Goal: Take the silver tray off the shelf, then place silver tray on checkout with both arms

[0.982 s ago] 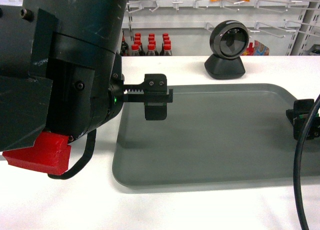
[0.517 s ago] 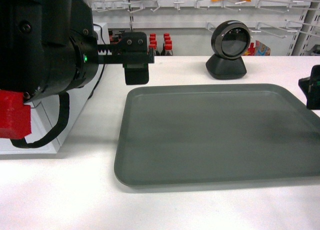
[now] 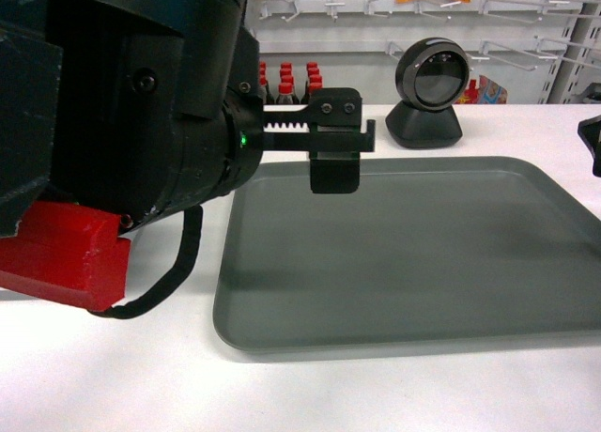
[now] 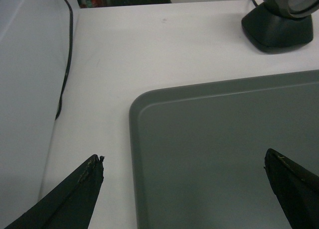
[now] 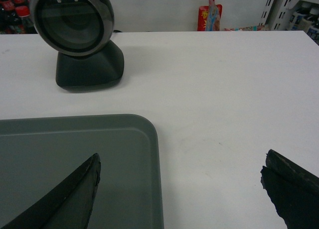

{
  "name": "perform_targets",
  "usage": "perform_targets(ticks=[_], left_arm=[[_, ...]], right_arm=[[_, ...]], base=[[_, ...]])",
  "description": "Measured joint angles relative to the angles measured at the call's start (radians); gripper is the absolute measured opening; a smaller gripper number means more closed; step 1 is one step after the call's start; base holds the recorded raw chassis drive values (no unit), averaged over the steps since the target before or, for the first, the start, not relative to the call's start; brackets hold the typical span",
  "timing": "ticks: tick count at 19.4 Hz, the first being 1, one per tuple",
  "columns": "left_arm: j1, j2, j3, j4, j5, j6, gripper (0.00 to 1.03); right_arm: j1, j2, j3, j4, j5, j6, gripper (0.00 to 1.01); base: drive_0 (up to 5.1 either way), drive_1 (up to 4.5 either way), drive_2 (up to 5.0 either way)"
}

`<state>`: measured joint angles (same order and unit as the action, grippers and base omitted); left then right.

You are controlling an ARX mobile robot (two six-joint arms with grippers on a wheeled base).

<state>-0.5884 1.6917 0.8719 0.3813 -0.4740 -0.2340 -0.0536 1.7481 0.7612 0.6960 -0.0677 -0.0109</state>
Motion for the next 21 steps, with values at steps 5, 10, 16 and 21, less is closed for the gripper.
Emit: perform_targets(ticks=[5, 10, 16, 21], left_arm=[[-0.026, -0.021, 0.020, -0.004, -0.012, 0.003, 0.98], [-0.048, -0.117, 0.010, 0.089, -0.037, 0.032, 0.95], [0.176, -0.534, -0.459, 0.367, 0.044, 0.211, 0.33], [0.333, -0.758, -0.663, 0.343, 0.209, 0.219, 0.02]], right_arm=[[-0.006, 0.000, -0.005, 0.042, 0.003, 0.003, 0.98], [0.004, -0.133, -0.203, 0.323, 0.024, 0.014, 0.66], [0.054, -0.558, -0.443, 0.193, 0.064, 0.014, 0.04], [0.053, -0.733, -0.593, 0.148, 0.068, 0.011, 0.02]], base=[[0.0, 0.00, 0.0], [0.0, 0.00, 0.0], [0.0, 0.00, 0.0], [0.0, 0.00, 0.0]])
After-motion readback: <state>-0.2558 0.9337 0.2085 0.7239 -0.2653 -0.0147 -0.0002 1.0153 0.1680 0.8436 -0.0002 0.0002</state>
